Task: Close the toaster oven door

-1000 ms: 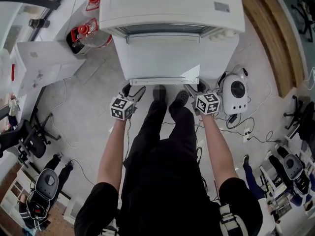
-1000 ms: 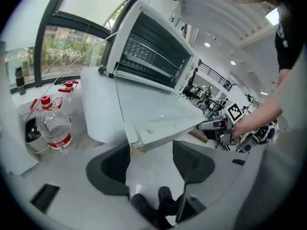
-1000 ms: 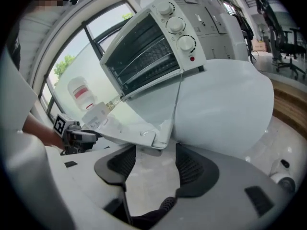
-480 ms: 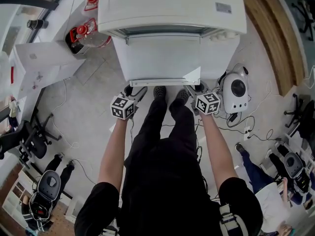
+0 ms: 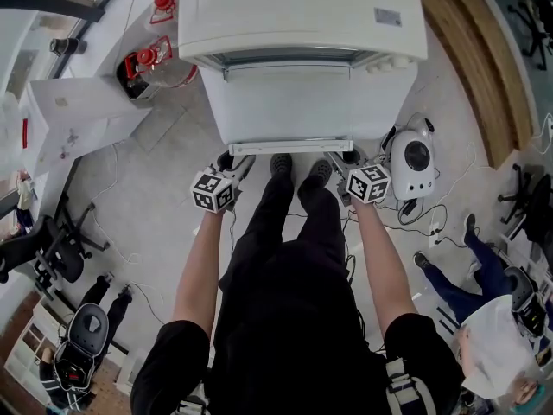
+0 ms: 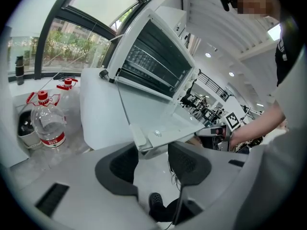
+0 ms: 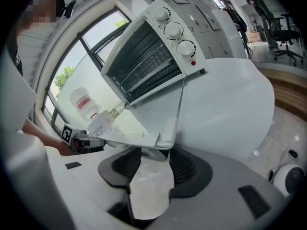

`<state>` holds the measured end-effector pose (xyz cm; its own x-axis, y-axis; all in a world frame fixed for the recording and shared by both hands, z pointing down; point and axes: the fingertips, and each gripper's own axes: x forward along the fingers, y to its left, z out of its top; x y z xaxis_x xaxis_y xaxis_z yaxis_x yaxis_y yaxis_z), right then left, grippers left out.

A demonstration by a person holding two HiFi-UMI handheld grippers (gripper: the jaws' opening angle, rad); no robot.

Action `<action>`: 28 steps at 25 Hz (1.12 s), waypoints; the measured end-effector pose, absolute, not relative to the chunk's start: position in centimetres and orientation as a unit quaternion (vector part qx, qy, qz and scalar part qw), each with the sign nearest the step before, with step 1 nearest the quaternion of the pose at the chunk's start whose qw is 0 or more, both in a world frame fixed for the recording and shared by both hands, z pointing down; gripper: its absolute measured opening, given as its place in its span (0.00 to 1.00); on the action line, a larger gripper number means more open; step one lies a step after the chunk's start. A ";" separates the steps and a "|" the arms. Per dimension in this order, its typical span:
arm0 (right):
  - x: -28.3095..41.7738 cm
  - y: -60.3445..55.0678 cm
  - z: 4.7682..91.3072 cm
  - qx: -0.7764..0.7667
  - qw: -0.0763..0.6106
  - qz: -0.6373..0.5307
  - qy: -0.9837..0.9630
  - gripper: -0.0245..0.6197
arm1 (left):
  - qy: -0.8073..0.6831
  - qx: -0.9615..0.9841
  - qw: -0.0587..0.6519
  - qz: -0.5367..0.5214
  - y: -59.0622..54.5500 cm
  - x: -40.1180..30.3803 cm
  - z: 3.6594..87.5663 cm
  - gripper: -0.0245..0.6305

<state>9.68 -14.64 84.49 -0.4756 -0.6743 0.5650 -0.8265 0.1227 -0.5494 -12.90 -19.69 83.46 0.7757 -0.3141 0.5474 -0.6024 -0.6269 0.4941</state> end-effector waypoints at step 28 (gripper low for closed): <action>10.0 -14.8 77.1 0.507 -0.021 0.464 -0.726 0.30 | -0.259 0.887 0.353 0.147 -20.7 -12.9 76.6 0.26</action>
